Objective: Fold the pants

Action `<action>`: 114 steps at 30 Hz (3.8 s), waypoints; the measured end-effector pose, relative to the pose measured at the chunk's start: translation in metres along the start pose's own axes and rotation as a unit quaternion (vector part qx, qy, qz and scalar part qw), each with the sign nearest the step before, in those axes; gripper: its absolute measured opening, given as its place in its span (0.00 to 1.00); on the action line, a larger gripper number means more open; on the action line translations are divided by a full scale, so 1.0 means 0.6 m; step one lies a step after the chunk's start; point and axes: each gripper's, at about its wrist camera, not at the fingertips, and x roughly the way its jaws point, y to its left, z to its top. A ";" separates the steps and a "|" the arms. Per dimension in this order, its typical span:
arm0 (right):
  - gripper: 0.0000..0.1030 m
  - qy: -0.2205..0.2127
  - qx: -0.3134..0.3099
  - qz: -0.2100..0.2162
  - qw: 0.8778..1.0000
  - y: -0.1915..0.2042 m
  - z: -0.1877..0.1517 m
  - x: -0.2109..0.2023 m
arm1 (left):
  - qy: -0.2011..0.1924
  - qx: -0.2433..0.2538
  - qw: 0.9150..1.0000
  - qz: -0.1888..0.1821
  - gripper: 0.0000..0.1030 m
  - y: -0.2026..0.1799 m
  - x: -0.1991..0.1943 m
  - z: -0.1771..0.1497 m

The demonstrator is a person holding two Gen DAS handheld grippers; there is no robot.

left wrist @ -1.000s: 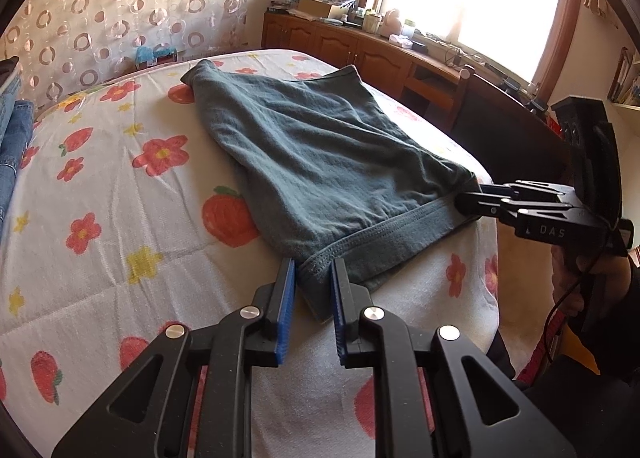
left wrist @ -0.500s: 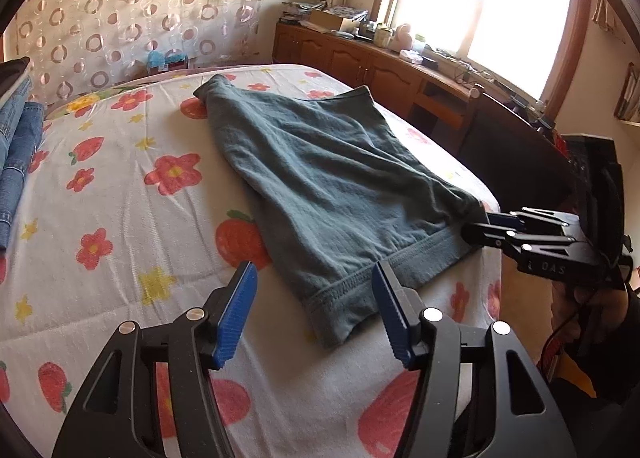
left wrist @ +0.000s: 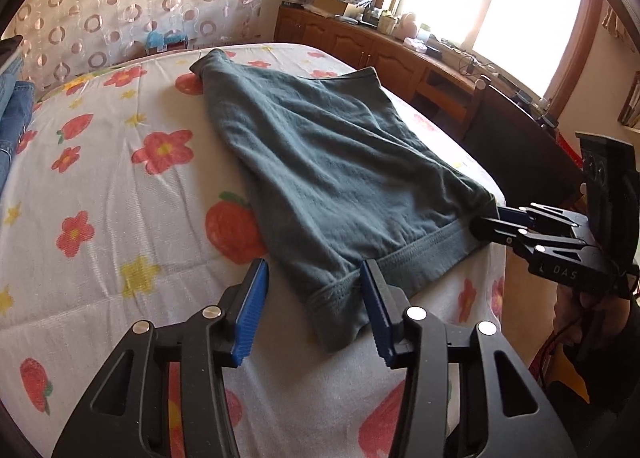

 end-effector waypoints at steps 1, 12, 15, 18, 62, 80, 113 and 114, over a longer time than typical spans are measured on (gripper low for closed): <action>0.34 0.001 -0.001 0.000 1.000 0.000 0.001 0.000 | 0.000 0.001 1.000 0.000 0.47 -0.001 -0.001 -0.001; 0.33 0.010 -0.009 0.007 1.000 -0.002 0.005 0.003 | -0.001 -0.010 1.000 -0.030 0.27 -0.004 -0.003 -0.009; 0.32 0.012 -0.010 0.008 1.000 -0.002 0.006 0.002 | 0.000 -0.012 0.999 -0.033 0.23 -0.003 -0.004 -0.011; 0.25 0.014 -0.011 0.016 1.000 -0.002 0.008 0.003 | -0.001 -0.010 0.999 -0.037 0.15 -0.004 -0.006 -0.011; 0.14 -0.076 -0.066 0.109 0.989 0.038 0.180 0.043 | -0.123 -0.042 0.992 0.001 0.11 0.114 -0.106 0.098; 0.14 -0.157 -0.118 0.124 0.973 0.075 0.557 0.108 | -0.234 -0.007 0.967 0.096 0.11 0.225 -0.166 0.413; 0.14 -0.033 -0.127 0.124 0.984 0.156 0.376 0.113 | -0.095 -0.005 0.991 0.091 0.11 0.177 -0.128 0.107; 0.14 -0.028 -0.124 0.125 0.984 0.149 0.388 0.119 | -0.095 -0.006 0.991 0.090 0.11 0.177 -0.128 0.098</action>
